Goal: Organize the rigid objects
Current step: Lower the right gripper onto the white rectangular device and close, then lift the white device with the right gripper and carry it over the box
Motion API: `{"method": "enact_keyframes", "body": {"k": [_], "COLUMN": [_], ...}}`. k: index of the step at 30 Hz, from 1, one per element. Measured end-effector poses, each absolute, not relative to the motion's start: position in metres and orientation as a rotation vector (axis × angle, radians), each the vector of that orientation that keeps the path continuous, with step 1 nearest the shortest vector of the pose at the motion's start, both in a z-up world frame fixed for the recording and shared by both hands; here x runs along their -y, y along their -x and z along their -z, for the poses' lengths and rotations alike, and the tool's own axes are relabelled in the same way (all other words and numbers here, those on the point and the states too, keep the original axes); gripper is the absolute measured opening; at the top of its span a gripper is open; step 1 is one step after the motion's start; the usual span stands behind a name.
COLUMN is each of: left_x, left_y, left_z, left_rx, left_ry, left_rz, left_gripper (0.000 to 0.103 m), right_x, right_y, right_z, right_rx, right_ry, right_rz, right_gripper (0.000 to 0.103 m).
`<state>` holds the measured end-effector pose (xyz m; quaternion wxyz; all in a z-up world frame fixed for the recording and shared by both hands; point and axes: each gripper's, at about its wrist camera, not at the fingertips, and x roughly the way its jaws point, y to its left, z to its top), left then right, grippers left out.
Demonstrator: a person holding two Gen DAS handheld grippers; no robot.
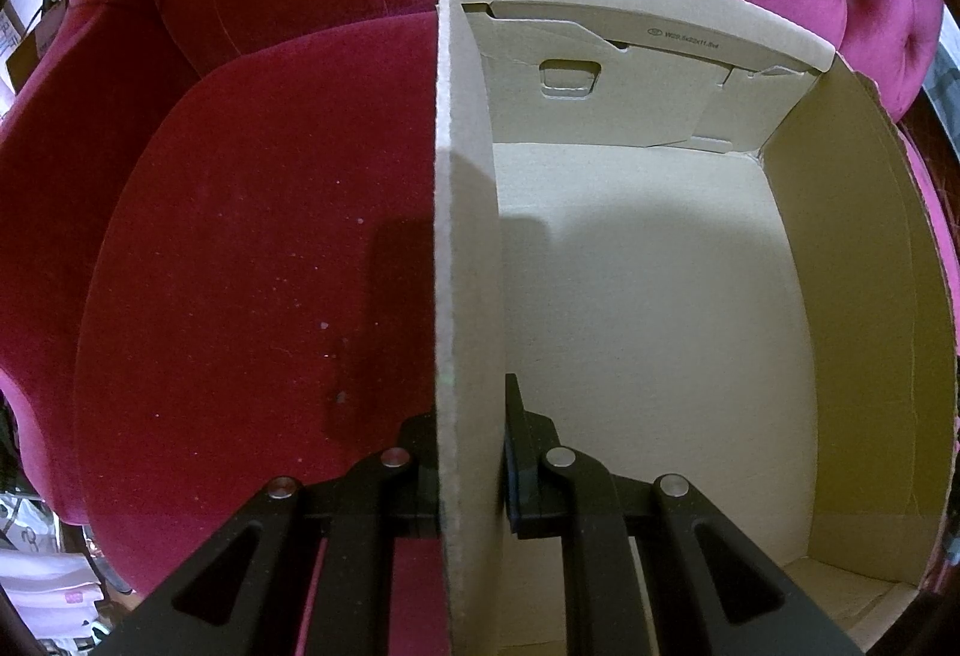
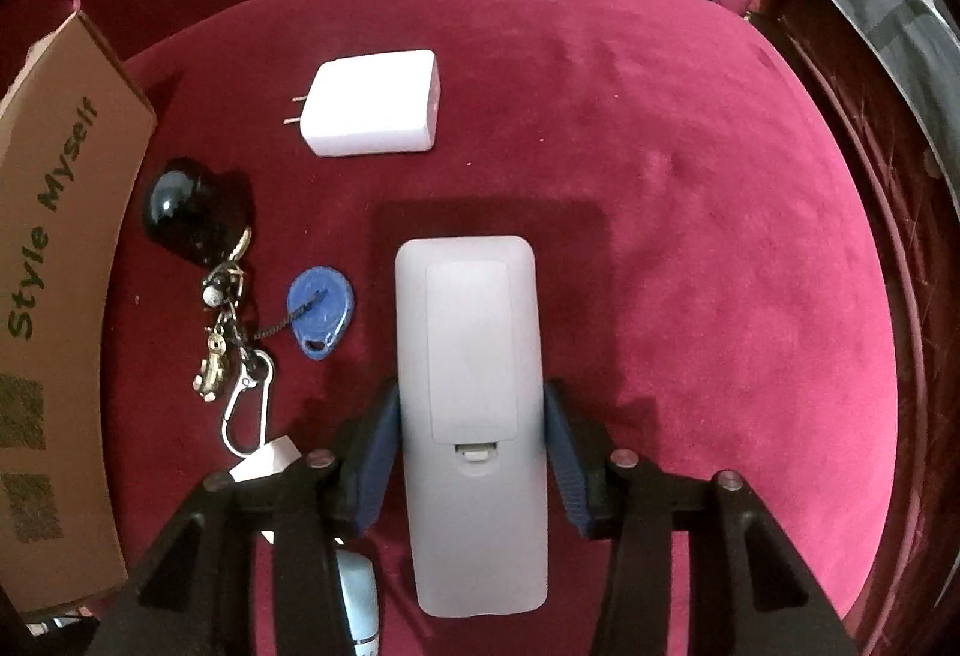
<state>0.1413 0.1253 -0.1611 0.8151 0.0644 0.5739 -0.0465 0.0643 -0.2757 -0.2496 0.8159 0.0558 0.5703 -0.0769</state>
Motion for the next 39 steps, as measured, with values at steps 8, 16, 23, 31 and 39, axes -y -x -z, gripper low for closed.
{"method": "enact_keyframes", "body": {"k": [8,16,23,31,39], "left_x": [-0.125,-0.124,-0.126,-0.129,-0.135], "left_y": [-0.141,-0.141,-0.141,-0.143,-0.144], "left_z": [0.161,0.159,0.159,0.160,0.159], "left_rx": [-1.223,-1.223,-1.222,-1.226,-1.226], "left_ry": [-0.145,-0.143,-0.135,-0.120,-0.106], "left_rz": [0.099,0.097,0.101,0.105,0.114], "left_gripper": [0.013,0.013,0.013,0.013,0.013], "right_x": [0.277,0.276,0.257,0.249,0.221], "right_y": [-0.065,-0.068,-0.071,-0.069,-0.073], "right_z": [0.227,0.210,0.191,0.182,0.156], "right_rx": [-1.194,-1.182,-1.154,-1.126,-1.103], "right_ry": [-0.137,-0.137,-0.116,-0.103,-0.094], "right_rz": [0.173,0.183,0.205,0.210,0.189], "right_gripper": [0.050,0.050,0.050,0.050,0.050]}}
